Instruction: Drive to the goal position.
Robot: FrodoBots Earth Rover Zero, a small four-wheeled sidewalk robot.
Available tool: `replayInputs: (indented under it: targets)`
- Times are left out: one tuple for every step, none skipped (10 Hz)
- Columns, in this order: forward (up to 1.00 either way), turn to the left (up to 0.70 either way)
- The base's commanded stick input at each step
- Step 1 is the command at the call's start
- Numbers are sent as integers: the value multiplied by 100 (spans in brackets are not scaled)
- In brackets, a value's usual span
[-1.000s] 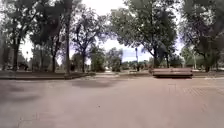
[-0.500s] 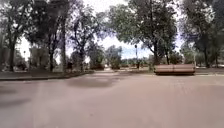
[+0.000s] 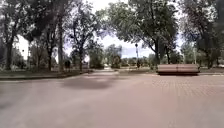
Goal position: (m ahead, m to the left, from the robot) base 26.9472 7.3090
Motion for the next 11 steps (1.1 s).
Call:
replayInputs:
  targets:
    - [85, 0]
    - [85, 0]
    - [85, 0]
    - [85, 0]
    - [85, 0]
    - [85, 0]
    - [85, 0]
    - [85, 0]
    - [85, 11]
    - [85, 34]
    - [85, 30]
